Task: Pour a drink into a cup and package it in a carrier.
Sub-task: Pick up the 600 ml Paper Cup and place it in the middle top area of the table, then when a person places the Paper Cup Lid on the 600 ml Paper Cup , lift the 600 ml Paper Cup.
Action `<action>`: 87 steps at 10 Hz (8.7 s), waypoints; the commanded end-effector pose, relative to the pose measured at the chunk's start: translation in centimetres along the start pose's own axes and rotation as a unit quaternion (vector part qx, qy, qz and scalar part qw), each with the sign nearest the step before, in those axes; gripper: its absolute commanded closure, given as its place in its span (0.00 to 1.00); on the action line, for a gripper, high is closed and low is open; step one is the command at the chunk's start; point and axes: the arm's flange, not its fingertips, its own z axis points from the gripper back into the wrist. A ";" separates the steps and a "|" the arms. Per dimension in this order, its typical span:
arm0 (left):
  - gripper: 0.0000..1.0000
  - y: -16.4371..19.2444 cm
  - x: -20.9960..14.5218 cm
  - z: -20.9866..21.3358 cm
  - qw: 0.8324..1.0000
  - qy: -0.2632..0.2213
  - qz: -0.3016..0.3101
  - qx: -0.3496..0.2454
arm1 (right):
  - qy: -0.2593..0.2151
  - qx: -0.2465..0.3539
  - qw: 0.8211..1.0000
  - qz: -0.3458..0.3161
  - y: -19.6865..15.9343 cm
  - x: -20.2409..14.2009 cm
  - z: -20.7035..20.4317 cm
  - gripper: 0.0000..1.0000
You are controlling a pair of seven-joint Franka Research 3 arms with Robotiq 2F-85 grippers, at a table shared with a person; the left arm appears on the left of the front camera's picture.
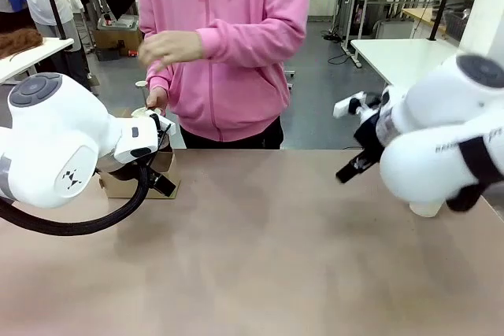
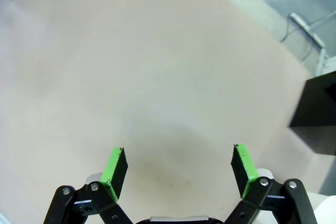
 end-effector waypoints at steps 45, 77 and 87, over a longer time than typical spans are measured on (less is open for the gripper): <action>0.00 0.0 0.0 0.0 1.000 0.000 0.000 0.000 | -0.457 0.235 0.857 -0.052 -21.0 -23.2 -10.4 0.20; 0.00 0.0 0.0 0.0 1.000 0.000 0.000 0.000 | -0.407 0.274 0.869 -0.066 -8.1 3.1 -14.5 0.19; 0.00 0.0 0.0 0.0 1.000 0.000 0.000 0.000 | -0.407 0.274 0.869 -0.066 -8.1 3.1 -14.5 0.19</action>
